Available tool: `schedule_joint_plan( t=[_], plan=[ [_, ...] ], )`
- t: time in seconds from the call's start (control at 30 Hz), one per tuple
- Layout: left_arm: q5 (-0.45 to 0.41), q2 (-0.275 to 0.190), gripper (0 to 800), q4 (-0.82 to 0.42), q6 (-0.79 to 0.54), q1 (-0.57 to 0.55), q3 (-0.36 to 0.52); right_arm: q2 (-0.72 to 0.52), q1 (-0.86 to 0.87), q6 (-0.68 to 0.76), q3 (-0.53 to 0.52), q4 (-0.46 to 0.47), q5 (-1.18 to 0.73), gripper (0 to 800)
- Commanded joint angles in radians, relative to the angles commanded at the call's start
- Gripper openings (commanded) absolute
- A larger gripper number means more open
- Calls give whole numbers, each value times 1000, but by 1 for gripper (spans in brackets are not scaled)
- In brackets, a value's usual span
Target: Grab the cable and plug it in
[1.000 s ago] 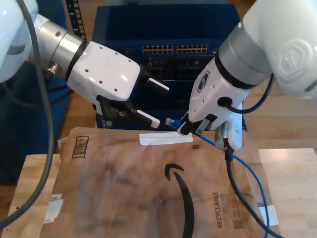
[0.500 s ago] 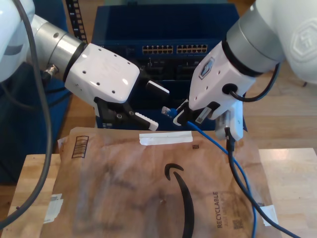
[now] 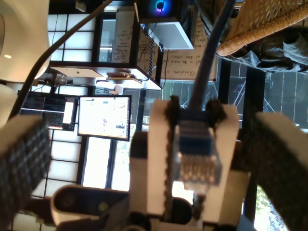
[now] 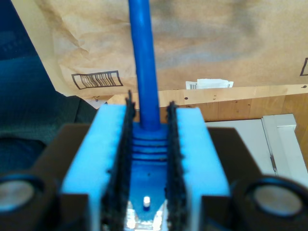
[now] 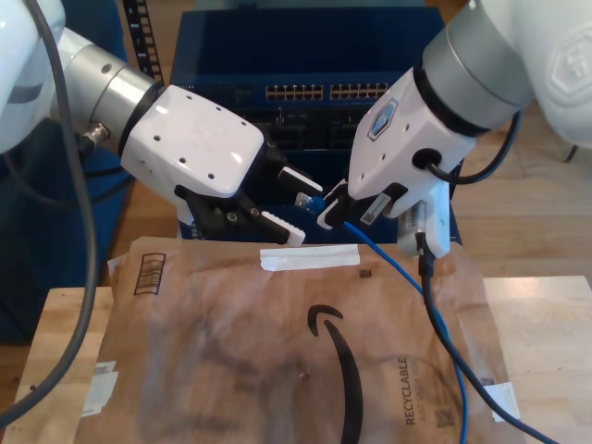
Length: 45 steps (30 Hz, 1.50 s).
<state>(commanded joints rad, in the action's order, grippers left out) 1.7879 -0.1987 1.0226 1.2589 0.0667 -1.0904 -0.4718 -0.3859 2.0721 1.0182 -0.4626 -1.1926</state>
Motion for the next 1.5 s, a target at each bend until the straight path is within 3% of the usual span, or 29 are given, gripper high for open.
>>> schedule_joint_plan(
  t=[0.07, 0.17, 0.43, 1.07, 1.27, 1.37, 1.5],
  plan=[
    [-2, 0, 397, 2, -2, 12, 3, 0, 2, 0, -2, 0, 0, 2],
    [-5, 0, 366, 12, -2, 14, 8, 2, 2, 0, -3, 0, 0, 2],
    [-2, 2, 362, 66, -14, 31, 14, 2, 0, 0, -2, 0, -2, 2],
    [-8, 2, 236, 66, -20, 32, 29, 3, -2, 0, 2, -2, 0, 2],
    [-8, 2, 136, 66, -20, 35, 38, 3, -2, 0, 0, -2, -2, 2],
    [-11, 2, 33, 66, -23, 35, 43, 2, 0, 0, 0, -2, -2, 29],
    [-11, 2, 3, 68, -23, 35, 43, 2, 0, 0, -2, -12, -6, 72]
  ],
)
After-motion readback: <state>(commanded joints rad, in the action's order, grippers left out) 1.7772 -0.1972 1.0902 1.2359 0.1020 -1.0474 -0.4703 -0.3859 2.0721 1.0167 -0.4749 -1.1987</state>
